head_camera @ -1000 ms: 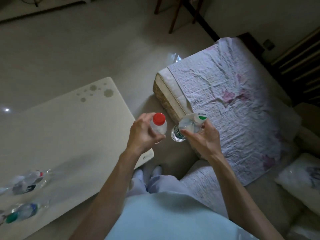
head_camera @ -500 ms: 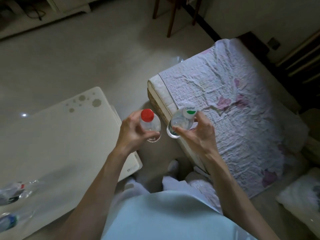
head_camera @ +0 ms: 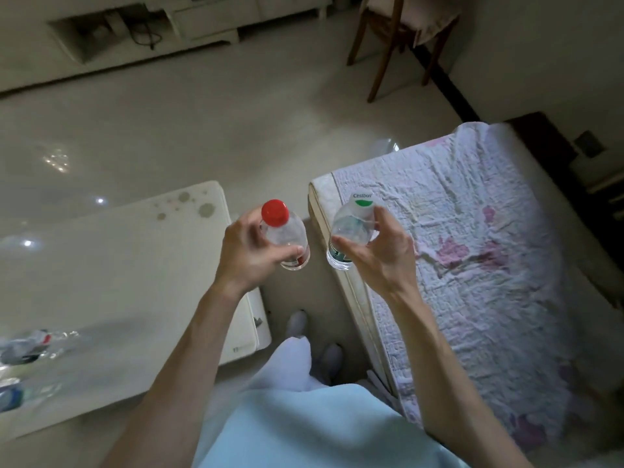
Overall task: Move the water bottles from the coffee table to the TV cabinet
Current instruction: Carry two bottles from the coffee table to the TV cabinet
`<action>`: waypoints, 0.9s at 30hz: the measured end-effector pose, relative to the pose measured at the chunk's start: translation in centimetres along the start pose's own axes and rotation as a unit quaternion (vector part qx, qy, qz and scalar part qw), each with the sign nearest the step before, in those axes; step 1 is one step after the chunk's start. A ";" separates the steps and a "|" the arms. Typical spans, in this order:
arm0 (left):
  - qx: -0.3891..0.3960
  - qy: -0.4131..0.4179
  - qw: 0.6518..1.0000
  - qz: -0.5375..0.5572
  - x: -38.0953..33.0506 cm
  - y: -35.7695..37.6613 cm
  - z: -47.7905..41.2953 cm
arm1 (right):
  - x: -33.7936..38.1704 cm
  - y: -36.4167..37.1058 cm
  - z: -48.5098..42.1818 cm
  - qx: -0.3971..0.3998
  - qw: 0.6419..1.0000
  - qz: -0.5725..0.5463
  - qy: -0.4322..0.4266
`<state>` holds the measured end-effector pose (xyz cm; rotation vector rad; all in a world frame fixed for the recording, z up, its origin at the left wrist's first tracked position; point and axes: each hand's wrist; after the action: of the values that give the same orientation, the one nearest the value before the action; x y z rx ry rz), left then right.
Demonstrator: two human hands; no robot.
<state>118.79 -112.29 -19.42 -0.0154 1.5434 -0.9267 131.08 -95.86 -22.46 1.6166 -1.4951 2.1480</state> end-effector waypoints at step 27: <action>-0.149 -0.125 0.980 0.044 5.7 -13.6 -20.9 | 15.4 13.6 -23.3 0.095 0.994 0.007 -0.053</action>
<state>93.27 -113.22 -18.76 -0.2677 1.4219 -0.5921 100.30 -93.52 -18.88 1.8106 -1.3663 2.3092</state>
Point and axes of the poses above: each hand's wrist, its own z-axis away from the middle knuckle, its own y-axis out of the palm, x = y × z
